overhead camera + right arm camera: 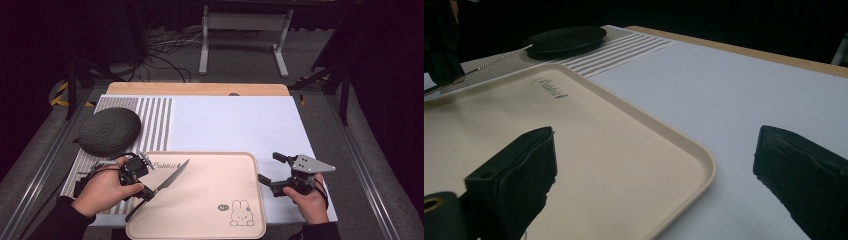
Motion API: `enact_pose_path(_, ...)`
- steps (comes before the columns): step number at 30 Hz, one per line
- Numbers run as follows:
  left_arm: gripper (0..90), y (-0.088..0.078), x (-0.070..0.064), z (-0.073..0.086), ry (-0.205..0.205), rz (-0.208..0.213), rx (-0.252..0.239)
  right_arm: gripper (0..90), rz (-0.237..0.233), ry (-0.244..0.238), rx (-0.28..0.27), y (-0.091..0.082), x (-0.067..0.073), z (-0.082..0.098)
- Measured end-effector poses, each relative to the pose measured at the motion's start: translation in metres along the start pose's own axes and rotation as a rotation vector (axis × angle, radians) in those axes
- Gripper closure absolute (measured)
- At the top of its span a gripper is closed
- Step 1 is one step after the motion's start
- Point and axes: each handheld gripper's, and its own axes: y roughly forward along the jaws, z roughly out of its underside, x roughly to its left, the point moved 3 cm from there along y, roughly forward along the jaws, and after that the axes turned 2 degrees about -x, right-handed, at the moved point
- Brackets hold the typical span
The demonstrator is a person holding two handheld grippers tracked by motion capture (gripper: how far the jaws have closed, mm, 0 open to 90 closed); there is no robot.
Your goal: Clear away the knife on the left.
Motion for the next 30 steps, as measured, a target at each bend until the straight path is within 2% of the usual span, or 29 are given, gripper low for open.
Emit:
enact_pose_path(8,79.7,0.016,-0.003,-0.003,-0.015,0.038,0.006,4.7,-0.001,0.003,-0.002,0.000,0.000,0.000)
enact_pose_path(19,79.7,0.027,-0.003,-0.002,-0.031,0.058,0.031,4.6,0.000,0.004,-0.001,0.000,0.000,0.000)
enact_pose_path(22,79.7,0.029,-0.003,-0.002,-0.039,0.060,0.052,4.6,-0.001,0.005,-0.002,0.000,0.000,0.000)
enact_pose_path(30,79.7,0.033,-0.001,-0.001,-0.055,0.066,0.048,4.6,-0.001,0.004,-0.001,-0.001,0.000,0.000)
